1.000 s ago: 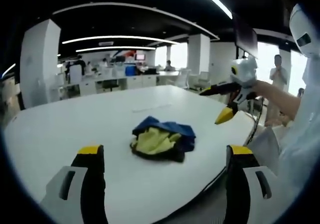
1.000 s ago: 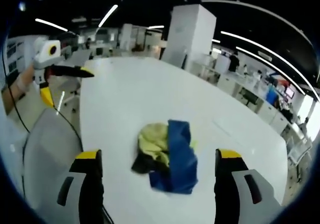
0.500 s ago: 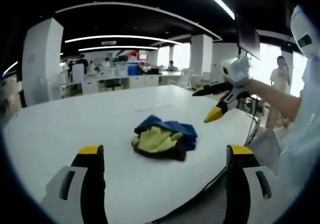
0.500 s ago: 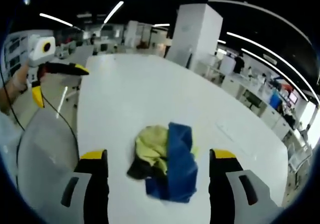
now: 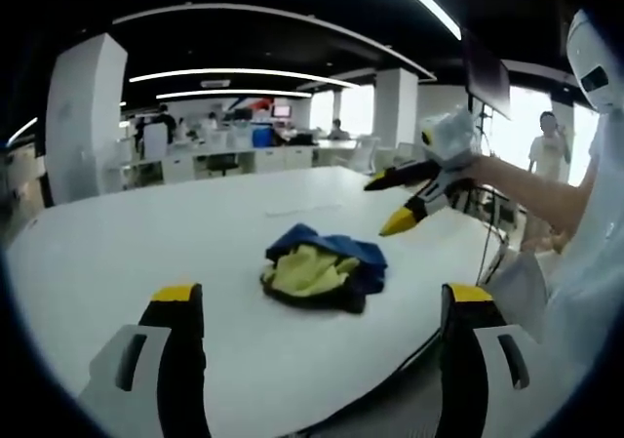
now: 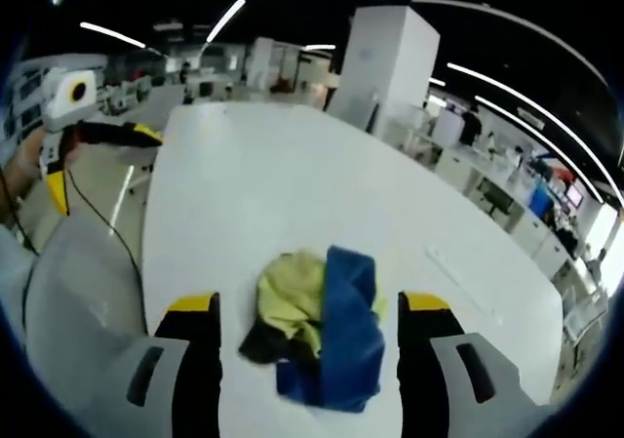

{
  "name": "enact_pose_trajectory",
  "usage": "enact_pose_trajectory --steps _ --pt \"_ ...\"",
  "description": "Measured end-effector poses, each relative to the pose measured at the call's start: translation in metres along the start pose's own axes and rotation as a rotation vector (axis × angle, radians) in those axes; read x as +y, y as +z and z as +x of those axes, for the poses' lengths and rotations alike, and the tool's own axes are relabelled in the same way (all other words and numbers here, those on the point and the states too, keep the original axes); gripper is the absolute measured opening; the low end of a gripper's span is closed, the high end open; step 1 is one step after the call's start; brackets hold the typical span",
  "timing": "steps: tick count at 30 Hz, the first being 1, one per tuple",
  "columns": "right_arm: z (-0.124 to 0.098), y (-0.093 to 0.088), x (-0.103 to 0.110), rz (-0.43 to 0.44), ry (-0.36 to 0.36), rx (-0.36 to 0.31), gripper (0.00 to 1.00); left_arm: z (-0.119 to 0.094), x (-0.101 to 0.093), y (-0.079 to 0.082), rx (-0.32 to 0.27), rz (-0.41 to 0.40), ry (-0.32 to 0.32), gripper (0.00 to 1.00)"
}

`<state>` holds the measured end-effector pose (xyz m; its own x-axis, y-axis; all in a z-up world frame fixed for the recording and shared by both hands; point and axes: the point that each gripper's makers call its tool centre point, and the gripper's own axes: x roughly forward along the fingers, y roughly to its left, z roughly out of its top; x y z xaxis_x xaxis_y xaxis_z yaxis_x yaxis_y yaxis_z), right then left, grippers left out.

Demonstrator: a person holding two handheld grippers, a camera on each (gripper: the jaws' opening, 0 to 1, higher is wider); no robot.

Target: Fold the garment on the visible template until the final outline fits inside the template.

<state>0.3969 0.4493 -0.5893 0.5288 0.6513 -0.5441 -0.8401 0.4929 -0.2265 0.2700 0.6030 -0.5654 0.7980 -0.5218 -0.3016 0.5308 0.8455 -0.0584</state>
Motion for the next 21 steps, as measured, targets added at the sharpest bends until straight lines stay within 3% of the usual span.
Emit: enact_pose_trajectory --steps 10,21 --pt "0.014 0.008 -0.002 -0.024 -0.002 -0.004 0.66 -0.001 0.0 -0.003 0.002 -0.006 -0.001 0.98" --pt "0.035 0.004 -0.002 -0.02 0.021 0.021 0.59 -0.006 0.006 -0.003 -0.001 -0.009 0.016 0.97"
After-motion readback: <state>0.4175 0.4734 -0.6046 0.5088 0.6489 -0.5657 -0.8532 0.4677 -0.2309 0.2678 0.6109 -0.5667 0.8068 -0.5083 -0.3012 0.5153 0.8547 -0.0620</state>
